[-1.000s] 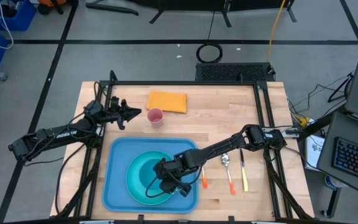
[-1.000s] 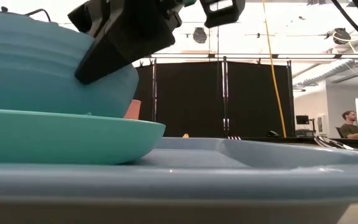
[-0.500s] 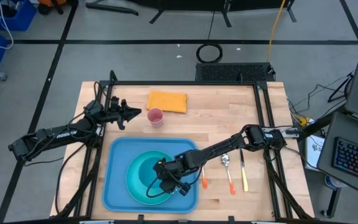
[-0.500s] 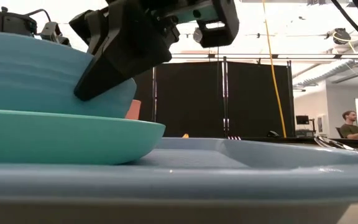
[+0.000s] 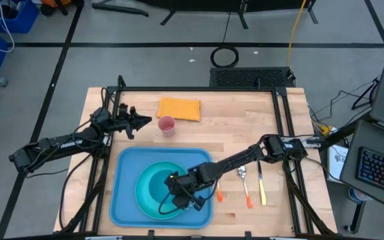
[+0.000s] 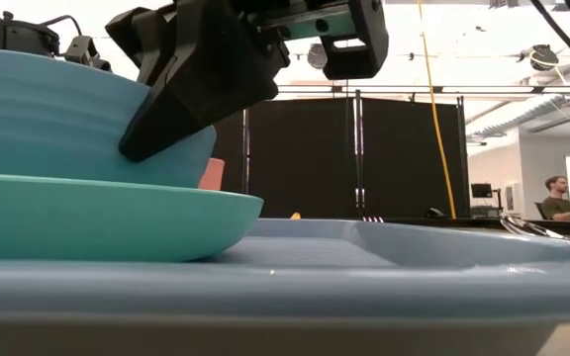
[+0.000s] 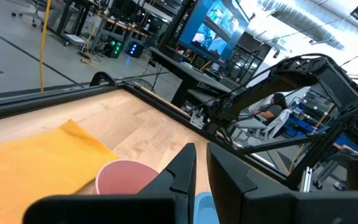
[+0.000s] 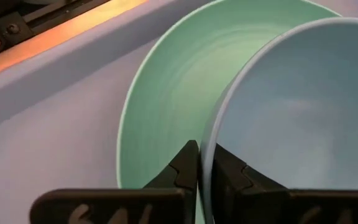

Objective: Set up tray
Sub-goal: Put the blue bowl on top of the green plate on the blue tray

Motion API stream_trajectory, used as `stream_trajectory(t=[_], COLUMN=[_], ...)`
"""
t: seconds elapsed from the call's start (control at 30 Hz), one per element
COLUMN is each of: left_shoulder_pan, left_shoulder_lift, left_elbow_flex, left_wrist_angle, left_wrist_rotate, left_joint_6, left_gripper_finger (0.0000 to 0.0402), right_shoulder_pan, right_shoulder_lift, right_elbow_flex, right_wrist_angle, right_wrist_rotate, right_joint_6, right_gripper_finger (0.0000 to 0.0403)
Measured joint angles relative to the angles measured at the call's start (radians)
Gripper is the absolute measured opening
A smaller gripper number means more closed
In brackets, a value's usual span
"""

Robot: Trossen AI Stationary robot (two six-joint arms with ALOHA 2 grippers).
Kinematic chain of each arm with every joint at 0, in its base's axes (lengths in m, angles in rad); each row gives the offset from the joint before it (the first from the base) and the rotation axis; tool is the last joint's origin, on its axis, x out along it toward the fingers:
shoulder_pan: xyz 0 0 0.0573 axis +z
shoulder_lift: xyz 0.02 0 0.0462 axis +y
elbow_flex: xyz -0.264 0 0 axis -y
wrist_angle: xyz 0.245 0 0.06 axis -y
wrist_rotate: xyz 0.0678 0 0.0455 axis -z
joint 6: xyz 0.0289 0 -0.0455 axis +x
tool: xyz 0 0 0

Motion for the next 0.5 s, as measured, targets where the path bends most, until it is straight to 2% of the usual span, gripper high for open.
stream_trajectory(t=[0.33,0.5], left_shoulder_pan=[0.000,0.000], left_shoulder_lift=[0.000,0.000], left_elbow_flex=[0.000,0.000], left_wrist_angle=[0.000,0.000], left_wrist_rotate=[0.001,0.001], left_joint_6=[0.000,0.000], left_gripper_finger=[0.0042,0.0042], right_shoulder_pan=[0.004,0.008], right_shoulder_lift=[0.000,0.000], right_elbow_flex=[0.000,0.000], right_wrist_angle=[0.019,0.019], right_wrist_rotate=[0.005,0.051], right_joint_6=[-0.010,-0.011], right_gripper_finger=[0.0015,0.0016])
